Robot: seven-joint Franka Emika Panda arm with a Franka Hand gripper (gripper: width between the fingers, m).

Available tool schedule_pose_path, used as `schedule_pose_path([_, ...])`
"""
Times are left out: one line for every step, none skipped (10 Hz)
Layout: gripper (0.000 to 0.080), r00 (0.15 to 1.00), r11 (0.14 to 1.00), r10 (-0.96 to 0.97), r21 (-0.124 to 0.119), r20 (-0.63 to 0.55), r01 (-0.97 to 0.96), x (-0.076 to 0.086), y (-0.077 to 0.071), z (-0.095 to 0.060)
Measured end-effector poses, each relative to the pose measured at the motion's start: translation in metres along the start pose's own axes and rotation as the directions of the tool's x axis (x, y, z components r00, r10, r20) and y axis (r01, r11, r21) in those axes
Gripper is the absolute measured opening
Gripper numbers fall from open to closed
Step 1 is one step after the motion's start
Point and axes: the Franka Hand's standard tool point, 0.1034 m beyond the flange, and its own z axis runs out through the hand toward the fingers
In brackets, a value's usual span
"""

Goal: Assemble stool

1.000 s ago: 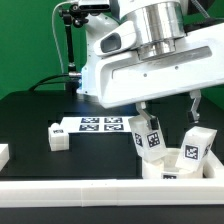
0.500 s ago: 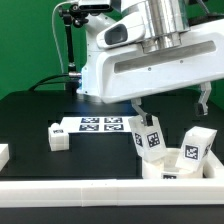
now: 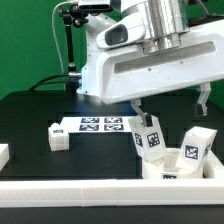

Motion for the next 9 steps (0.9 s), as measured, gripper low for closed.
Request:
schedule_pose_path([0.0649,0.997,0.998,-0.059,-0.012,0.055,0.059,-0.002,0.003,-0.005])
schedule_pose_path([0.0649,0.990,0.997,-0.076,0.002,0.119,0.076,-0.002,0.001,-0.008])
schedule_pose_path([0.0649,0.980,0.997,-0.072,0.017,0.184,0.070,-0.005,-0.002,-0.007])
schedule_pose_path([0.0649,0.967,0.997,-0.075,0.031,0.245,0.069,-0.008,-0.004,-0.007])
schedule_pose_path([0.0649,0.947,0.997,-0.078,0.048,0.313,0.067,-0.011,-0.006,-0.008])
schedule_pose_path([0.0649,0.943,0.994,-0.109,0.057,0.316,0.096,-0.007,-0.005,-0.006])
schedule_pose_path([0.0649,0.941,0.982,-0.187,0.056,0.283,0.178,-0.008,0.003,-0.002])
schedule_pose_path([0.0649,0.934,0.973,-0.230,0.052,0.273,0.224,-0.010,0.008,-0.004])
schedule_pose_path([0.0649,0.921,0.956,-0.291,0.048,0.259,0.289,-0.009,0.012,-0.005])
